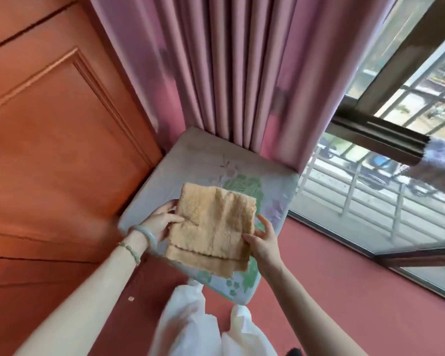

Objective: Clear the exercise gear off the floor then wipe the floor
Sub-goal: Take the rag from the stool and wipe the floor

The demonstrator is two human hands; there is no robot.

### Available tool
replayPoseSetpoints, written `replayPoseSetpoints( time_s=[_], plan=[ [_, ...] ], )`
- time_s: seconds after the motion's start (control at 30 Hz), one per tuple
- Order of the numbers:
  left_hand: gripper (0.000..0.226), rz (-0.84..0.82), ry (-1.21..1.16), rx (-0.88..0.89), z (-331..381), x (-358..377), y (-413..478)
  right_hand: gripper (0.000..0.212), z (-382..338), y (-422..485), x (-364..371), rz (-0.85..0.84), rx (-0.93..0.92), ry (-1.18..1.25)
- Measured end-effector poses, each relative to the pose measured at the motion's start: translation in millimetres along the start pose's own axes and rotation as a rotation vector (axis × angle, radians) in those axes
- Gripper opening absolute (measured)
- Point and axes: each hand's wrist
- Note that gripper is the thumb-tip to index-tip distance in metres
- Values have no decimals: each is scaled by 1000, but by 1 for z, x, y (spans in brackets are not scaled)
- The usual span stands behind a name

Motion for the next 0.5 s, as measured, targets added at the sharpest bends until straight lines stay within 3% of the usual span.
replayPoseSetpoints(
  time_s=[0.17,0.23,0.5],
  plan=[
    [49,5,330,3,-12,-13,96,64,20,48,40,140,-31,-185],
    [59,6,481,9,-17,-17,124,62,32,66,56,197,-5,-214],
    [64,80,675,56,-41,-36,197,59,61,118,105,350,68,-194]
  ],
)
Point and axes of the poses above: each hand's wrist, its own y-axis towards the middle knuckle, its own x-axis out of the palm, z = x × y, and after that the axes turned 4 degrees about z, right-handed
